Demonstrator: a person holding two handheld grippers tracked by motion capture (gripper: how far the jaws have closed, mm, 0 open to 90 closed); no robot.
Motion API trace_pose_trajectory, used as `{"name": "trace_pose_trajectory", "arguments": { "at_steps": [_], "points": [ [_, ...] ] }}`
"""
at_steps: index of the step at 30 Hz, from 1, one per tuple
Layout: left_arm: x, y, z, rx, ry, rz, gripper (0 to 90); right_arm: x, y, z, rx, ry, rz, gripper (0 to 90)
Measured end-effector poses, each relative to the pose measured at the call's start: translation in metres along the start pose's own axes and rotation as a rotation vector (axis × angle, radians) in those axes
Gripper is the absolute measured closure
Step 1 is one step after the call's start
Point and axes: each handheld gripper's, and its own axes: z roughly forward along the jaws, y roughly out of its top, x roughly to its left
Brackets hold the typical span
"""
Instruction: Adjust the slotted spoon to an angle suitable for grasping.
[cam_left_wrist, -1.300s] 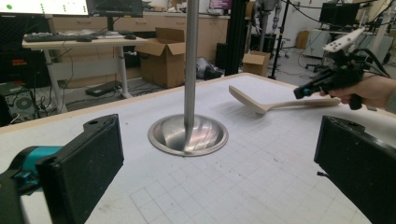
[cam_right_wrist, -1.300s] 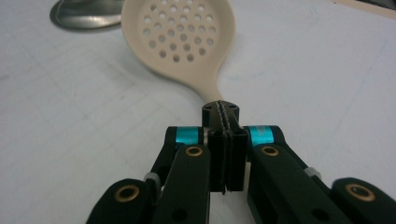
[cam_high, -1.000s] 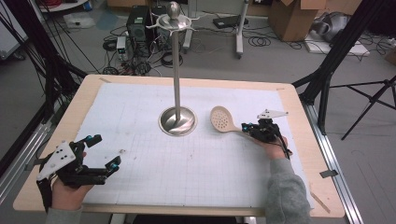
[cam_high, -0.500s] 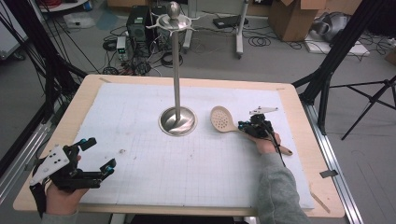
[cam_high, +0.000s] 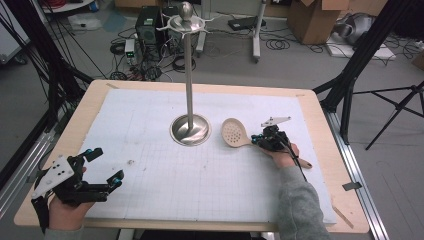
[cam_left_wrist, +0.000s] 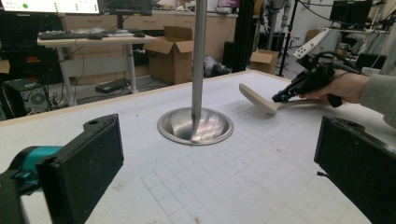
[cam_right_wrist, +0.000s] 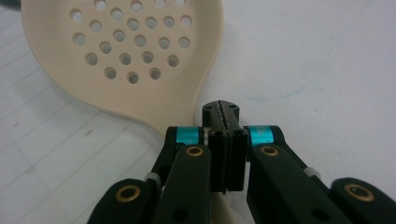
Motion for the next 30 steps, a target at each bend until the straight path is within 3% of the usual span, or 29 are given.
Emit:
{"name": "trace_pose_trajectory", "arguments": {
  "at_steps": [14,16,20,30],
  "points": [
    [0.0,0.001,0.001,-0.003,-0.001,0.003,1.7,0.035,0.002,-0.01,0.091,0.101,-0.126,90.0],
    [0.001,0.001,0.001,-0.006,-0.002,-0.002,1.7,0.039,-0.002,-0.012,0.074,0.115,-0.15,90.0],
    [0.003,0.001,0.001,-0.006,0.001,-0.003,1.7,0.04,-0.013,-0.016,0.029,0.158,-0.091,90.0],
    [0.003,0.002,0.004,-0.003,-0.003,-0.003,1.7,0.058,-0.024,-0.028,0.031,0.186,-0.156,90.0]
  ]
}}
